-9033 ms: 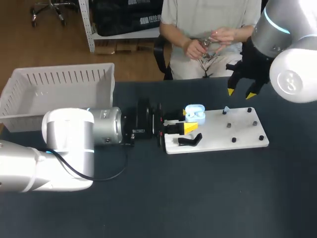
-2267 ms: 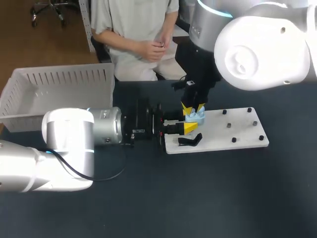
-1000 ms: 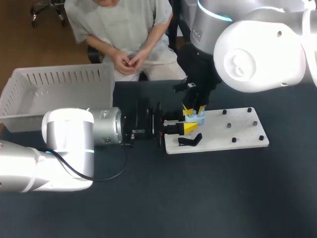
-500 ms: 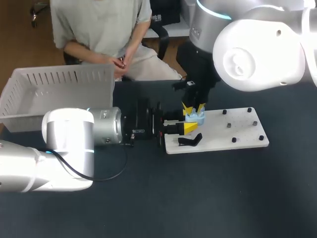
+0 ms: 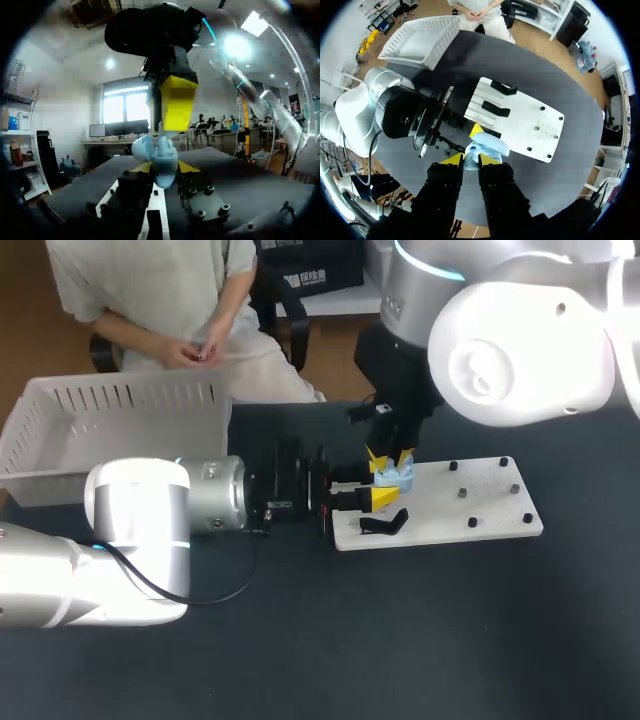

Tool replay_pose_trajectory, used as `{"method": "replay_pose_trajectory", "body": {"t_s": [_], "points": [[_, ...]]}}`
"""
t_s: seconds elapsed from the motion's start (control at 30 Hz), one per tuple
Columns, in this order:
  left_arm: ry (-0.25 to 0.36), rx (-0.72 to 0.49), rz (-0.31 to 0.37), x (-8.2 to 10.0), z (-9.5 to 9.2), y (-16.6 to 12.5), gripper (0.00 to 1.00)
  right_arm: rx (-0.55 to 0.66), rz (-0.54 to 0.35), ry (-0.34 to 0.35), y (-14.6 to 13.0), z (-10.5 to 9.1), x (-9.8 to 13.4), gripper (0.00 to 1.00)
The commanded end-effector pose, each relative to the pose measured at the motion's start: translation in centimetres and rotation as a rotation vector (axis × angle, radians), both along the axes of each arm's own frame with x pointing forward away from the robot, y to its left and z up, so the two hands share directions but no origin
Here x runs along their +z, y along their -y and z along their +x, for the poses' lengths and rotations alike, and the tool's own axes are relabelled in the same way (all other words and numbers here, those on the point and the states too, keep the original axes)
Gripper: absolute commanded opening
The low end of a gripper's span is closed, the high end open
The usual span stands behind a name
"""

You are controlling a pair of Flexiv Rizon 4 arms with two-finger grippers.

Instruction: Pick up each earbud case from the left stands, insert the matching earbuds, close the lid, and place the case in the box.

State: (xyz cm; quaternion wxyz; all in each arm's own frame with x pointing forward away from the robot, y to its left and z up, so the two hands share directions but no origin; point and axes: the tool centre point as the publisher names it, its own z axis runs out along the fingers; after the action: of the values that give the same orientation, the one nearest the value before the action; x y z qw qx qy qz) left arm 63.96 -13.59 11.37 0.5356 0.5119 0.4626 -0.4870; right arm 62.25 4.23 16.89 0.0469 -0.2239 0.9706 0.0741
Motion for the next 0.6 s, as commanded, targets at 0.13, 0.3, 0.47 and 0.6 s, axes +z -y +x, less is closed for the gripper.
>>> {"method": "replay_pose_trajectory", "body": {"t_s": [0.13,0.3,0.47,0.6], "points": [[0.002,0.003,-0.002,-0.03,-0.05,0.01,0.00,-0.002,-0.005,0.004,-0.15,-0.06,-0.01,0.00],[0.002,0.003,-0.002,-0.03,-0.05,0.01,0.00,-0.002,-0.005,0.005,-0.17,-0.07,0.00,0.00],[0.002,0.003,-0.002,-0.03,-0.05,0.01,0.00,-0.002,-0.003,0.005,-0.18,-0.03,-0.03,0.00],[0.002,0.003,-0.002,-0.03,-0.05,0.01,0.00,-0.003,-0.003,0.004,-0.17,0.01,-0.10,0.00]]}}
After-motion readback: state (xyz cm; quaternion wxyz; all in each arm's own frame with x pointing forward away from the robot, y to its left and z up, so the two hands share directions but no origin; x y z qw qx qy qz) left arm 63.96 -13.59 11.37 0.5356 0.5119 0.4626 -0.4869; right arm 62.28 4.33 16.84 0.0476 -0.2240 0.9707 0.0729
